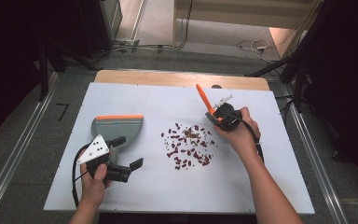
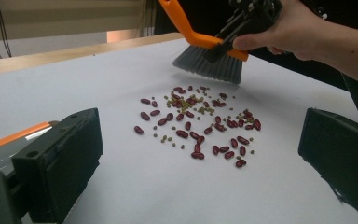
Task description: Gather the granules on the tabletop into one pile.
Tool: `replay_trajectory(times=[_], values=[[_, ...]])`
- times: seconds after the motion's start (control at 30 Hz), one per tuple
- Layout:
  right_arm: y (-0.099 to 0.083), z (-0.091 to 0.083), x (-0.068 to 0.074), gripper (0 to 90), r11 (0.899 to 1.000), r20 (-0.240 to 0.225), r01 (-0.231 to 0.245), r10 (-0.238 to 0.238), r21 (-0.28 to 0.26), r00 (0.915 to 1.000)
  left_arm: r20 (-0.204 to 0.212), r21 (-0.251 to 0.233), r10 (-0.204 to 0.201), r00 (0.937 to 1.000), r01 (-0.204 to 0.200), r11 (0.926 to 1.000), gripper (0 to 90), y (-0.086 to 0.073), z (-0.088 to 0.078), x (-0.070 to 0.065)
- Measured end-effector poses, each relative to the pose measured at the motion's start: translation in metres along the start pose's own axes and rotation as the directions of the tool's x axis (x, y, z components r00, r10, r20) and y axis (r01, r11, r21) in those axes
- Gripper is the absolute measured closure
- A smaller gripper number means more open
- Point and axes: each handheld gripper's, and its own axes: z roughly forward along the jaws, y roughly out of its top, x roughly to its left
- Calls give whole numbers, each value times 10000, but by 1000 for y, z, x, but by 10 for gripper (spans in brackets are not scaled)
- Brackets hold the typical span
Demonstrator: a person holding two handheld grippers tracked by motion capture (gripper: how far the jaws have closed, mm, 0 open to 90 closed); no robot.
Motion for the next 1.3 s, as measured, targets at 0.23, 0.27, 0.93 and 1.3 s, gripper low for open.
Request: replay_trajectory(times=[0.23, 0.27, 0.93, 1.3], values=[[3, 4, 23, 687, 9989, -501, 476, -473, 46, 9976, 13, 41, 32, 10000, -32, 10000, 3, 0, 2, -1], [4, 3, 25, 687, 9987, -545, 504, -499, 88, 9973, 31, 40, 19, 10000, -19, 10000, 3, 0, 3, -2], [10, -12, 45, 687, 9927, -1682, 1131, -1185, -418, 9786, 3, 176, -51, 10000, 51, 9998, 3, -2, 3, 1], [62, 3, 46, 688, 9423, -896, 3072, -3201, -1331, 9431, 3, 158, -98, 10000, 98, 9998, 3, -2, 2, 3]])
